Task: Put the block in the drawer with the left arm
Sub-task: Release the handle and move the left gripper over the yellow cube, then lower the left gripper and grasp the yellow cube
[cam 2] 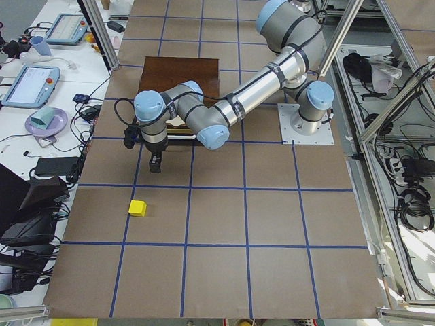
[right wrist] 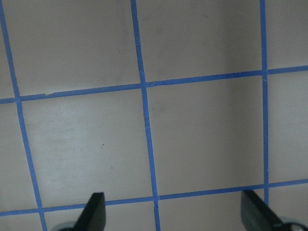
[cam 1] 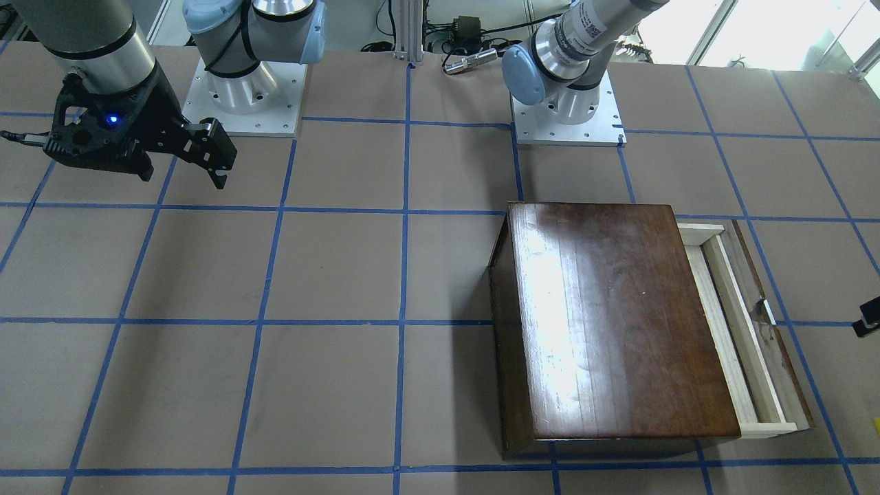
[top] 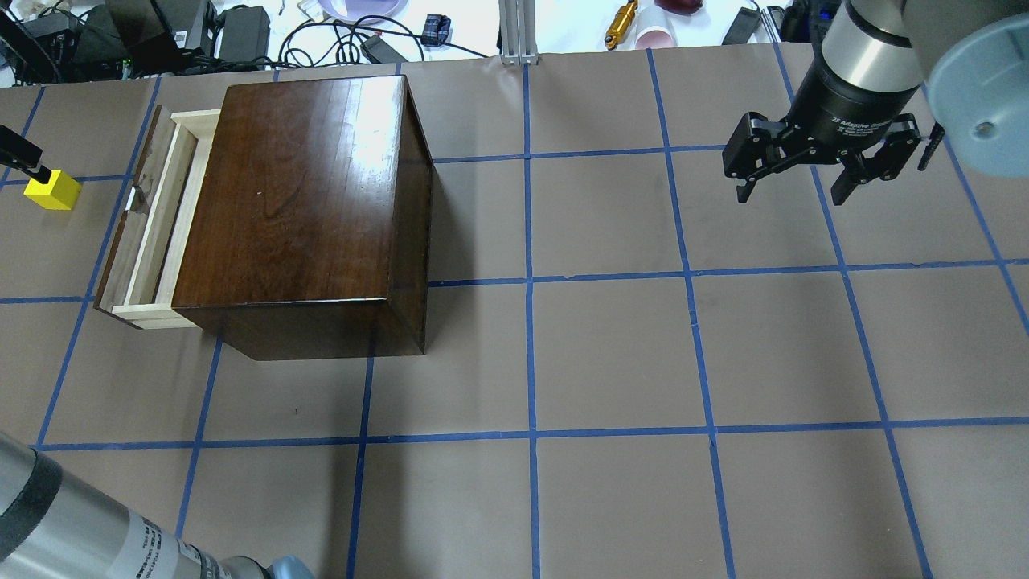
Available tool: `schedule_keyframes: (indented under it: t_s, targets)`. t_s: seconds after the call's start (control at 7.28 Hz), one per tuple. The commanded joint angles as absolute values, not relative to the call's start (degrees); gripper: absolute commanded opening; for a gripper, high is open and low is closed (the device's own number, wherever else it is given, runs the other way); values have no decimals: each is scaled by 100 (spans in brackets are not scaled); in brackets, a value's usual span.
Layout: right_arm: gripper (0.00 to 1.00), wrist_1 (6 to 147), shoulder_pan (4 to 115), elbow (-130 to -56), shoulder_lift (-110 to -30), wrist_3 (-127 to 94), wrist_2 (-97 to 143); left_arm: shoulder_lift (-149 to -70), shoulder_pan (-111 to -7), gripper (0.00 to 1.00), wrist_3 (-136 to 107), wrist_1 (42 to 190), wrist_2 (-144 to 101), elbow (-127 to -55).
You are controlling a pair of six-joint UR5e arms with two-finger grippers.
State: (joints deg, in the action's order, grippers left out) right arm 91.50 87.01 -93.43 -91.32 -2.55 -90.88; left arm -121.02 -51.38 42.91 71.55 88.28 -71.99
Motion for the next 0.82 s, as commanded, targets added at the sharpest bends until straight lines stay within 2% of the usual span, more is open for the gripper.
schedule_keyframes:
  t_s: [0.0, 0.69]
  targets:
    - [100, 9149, 8701, -9343, -9132, -255, -9088, -12426, -5001, 100, 4526, 6944, 8833, -6971]
    - [100, 9149, 8701, -9343, -9132, -255, -9088, -13551, -4860, 100, 5009, 6337, 8763, -6119]
